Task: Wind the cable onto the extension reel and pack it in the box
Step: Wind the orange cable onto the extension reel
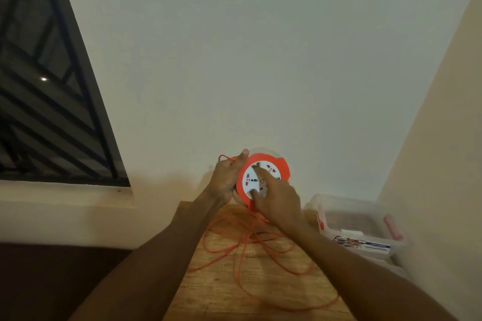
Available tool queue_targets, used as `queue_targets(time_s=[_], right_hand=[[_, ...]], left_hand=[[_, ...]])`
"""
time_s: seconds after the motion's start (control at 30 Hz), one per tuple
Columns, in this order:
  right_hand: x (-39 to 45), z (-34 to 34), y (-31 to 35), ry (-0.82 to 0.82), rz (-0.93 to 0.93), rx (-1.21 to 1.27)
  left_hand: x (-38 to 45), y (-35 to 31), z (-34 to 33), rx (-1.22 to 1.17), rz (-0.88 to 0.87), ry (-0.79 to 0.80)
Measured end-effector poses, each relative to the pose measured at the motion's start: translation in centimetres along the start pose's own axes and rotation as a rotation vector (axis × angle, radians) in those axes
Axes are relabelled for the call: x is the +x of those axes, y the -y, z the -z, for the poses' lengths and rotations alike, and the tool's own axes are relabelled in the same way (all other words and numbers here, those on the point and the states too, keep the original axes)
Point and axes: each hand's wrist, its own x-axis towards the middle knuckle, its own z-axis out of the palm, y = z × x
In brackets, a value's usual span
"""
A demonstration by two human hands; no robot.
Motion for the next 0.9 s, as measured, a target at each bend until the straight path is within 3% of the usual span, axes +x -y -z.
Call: queue_targets(time_s=[0.07, 0.13, 0.23, 0.33, 0.4, 0.47, 0.57, 0.67, 0.9], right_hand=[[-1.1, -1.4, 1.3, -0.056, -0.392, 0.498], [-1.7, -2.4, 2.4, -0.084, -0.657, 0.84], [-1.9, -2.7, 2.5, -0.024, -0.764, 0.988], [-2.0, -2.7, 1.9, 0.147, -0.681, 0.953], [-2.4, -2.4, 1.8, 0.245, -0.553, 0.802], [-3.0, -1.6, 1.3, 0.267, -0.334, 0.476], [-3.4, 0.2, -0.3, 0.216, 0.246, -0.158], [-2.5, 2.0, -1.2, 0.306, 0.772, -0.552], [0.1, 3.9, -0.6, 0.556, 1.135, -0.859]], left_hand=[[-0.4, 0.7, -0.9, 0.04, -0.035, 0.003], [-0.9, 1.6, -1.2, 0.141, -0.062, 0.007], [-1.2, 2.5, -0.3, 0.186, -0.063, 0.02], [-1.2, 2.6, 0.3, 0.151, -0.027, 0.034], [-0.9, 2.5, 0.7, 0.132, 0.015, 0.03], [-0.4, 2.3, 1.5, 0.093, 0.078, 0.045], [-0.1, 2.0, 2.7, 0.09, 0.16, 0.099], [-0.2, 2.3, 3.0, 0.104, 0.194, 0.127], [-0.8, 3.0, 2.5, 0.212, 0.246, 0.136]])
